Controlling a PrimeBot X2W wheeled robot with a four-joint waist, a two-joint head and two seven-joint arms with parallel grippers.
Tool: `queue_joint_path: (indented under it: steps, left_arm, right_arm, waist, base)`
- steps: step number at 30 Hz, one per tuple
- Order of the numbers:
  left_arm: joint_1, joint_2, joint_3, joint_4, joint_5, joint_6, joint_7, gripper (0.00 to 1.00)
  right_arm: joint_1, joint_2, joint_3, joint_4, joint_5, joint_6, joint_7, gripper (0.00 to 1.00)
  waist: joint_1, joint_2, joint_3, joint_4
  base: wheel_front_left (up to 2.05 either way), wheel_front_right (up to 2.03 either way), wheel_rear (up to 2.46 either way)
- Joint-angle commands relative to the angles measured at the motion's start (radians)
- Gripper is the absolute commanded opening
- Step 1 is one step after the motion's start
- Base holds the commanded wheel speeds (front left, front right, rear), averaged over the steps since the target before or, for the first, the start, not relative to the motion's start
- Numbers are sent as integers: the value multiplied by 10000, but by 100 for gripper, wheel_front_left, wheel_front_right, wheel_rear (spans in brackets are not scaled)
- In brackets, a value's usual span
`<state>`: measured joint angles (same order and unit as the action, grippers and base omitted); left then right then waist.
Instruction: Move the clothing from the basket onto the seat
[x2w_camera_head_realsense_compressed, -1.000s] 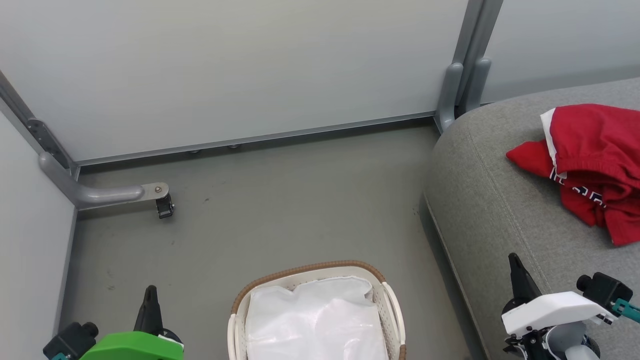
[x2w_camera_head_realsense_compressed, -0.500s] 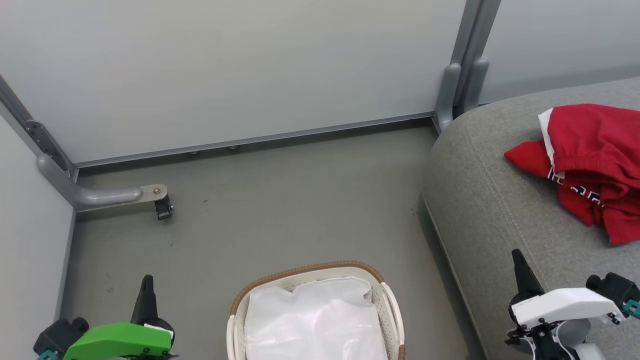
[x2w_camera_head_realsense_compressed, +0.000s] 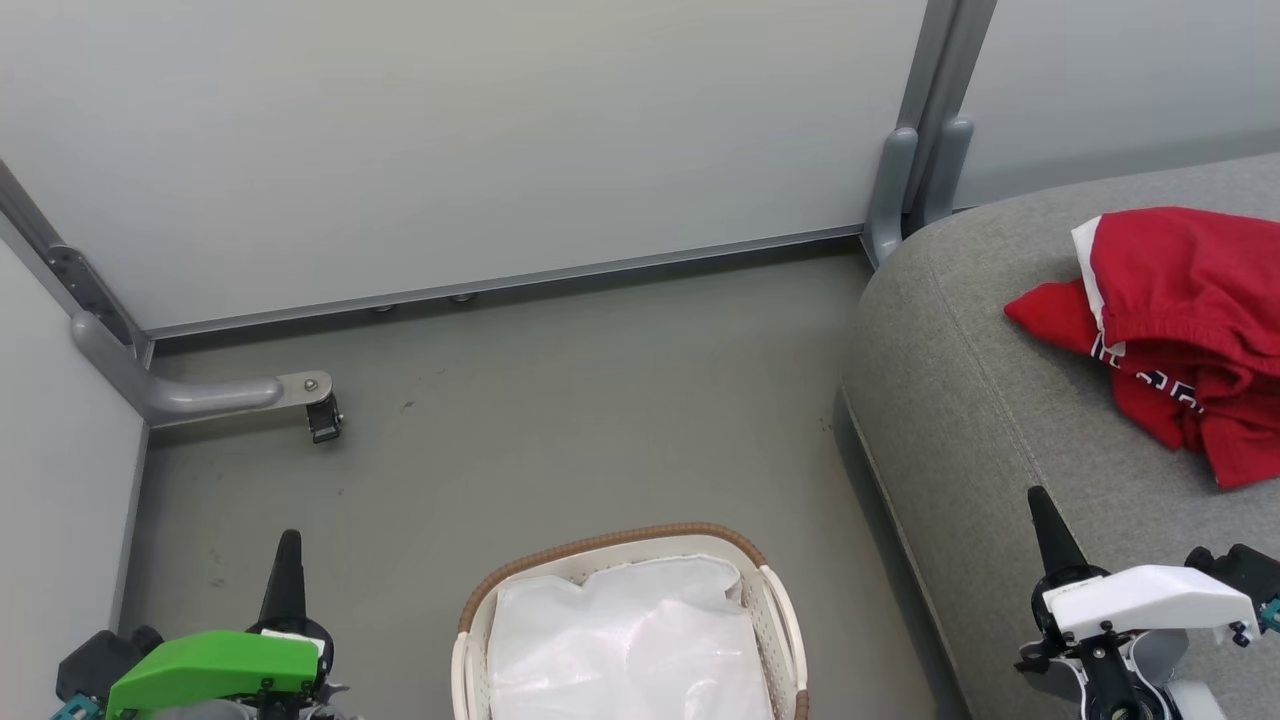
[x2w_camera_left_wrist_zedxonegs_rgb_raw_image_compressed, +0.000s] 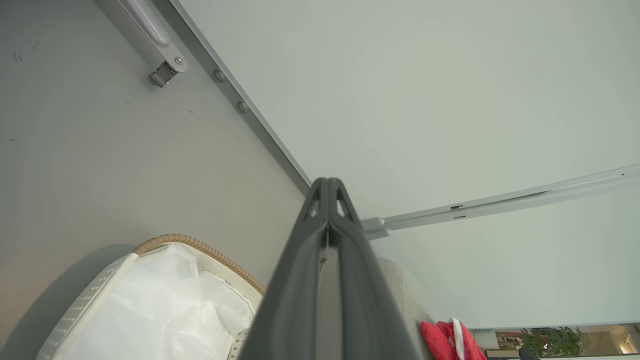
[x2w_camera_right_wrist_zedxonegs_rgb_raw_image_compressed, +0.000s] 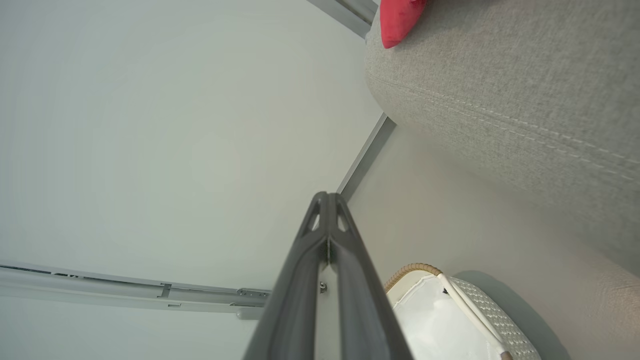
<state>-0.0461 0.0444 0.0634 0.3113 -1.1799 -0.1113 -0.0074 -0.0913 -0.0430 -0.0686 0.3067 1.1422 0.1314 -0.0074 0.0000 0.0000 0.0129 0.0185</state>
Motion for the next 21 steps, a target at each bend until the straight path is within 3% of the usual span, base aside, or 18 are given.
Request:
queue_joint_path:
  steps: [1, 21]
  left_arm:
    - [-266, 63, 66, -136, -246, -53, 76, 0]
    - [-436, 75, 254, -367, -1920, -117, 557, 0]
  right_arm:
    - [-142, -66, -56, -137, 296, -8, 93, 0]
    - [-188, -79, -231, -350, 2113, -9, 564, 0]
  waist:
    - [0, 0, -2, -5]
    - [0, 0, -36, -68]
  base:
    - [0, 0, 0]
    - [0, 0, 0]
